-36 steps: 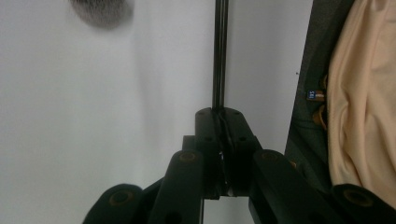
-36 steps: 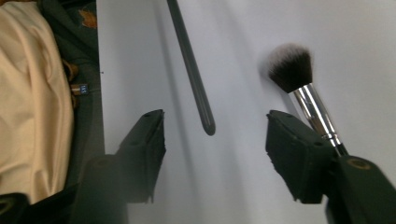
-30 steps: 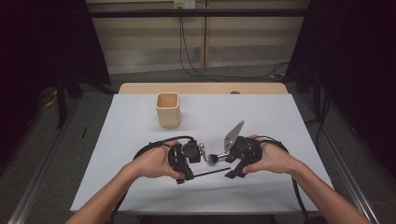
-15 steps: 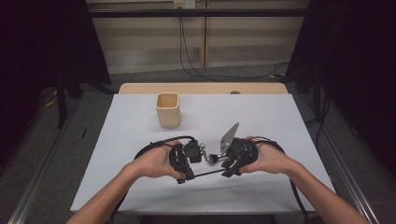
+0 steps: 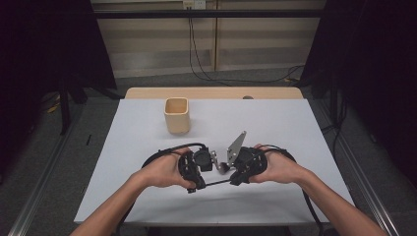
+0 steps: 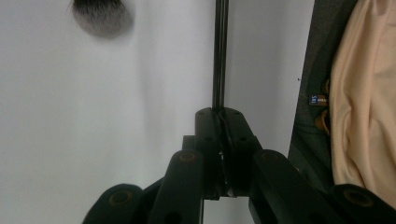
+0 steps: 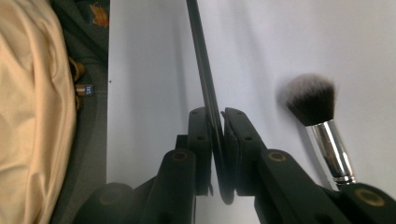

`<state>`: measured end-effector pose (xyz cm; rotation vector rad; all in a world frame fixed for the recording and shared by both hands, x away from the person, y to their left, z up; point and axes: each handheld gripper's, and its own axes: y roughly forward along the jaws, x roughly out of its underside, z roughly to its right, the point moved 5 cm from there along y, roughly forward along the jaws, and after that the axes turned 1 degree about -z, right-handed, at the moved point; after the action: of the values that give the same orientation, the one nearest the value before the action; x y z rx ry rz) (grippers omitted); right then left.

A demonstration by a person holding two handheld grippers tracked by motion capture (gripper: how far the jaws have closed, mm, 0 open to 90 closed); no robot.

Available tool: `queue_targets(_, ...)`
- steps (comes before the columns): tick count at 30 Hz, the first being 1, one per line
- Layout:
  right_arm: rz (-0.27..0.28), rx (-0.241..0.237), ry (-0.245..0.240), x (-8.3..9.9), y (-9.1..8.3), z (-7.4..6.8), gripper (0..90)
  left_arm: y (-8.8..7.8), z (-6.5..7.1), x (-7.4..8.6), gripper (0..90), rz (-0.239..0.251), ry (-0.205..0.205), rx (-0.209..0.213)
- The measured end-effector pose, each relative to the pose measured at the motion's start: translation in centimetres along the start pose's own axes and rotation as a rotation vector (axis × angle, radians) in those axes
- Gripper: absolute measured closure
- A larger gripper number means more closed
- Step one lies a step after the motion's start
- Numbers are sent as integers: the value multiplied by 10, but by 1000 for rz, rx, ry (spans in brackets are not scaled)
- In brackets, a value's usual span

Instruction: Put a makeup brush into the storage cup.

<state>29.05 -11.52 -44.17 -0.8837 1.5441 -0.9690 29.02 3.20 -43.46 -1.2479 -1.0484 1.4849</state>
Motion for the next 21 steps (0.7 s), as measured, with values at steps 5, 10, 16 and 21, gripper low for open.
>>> queue_targets(5, -9, -10, -13, 0, 3, -1, 840, 2, 0, 0, 857, -6, 5, 1)
queue_targets(10, 2, -23, -18, 1, 3, -1, 856, 0, -3, 2, 848, 5, 23, -17)
queue_targets(16, 19, -36, -11, 2, 2, -1, 861, 1, -6, 3, 831, 39, 5, -9)
queue_targets(21, 30, -44, -2, 4, 1, -1, 861, 1, -6, 3, 772, 80, -8, 4)
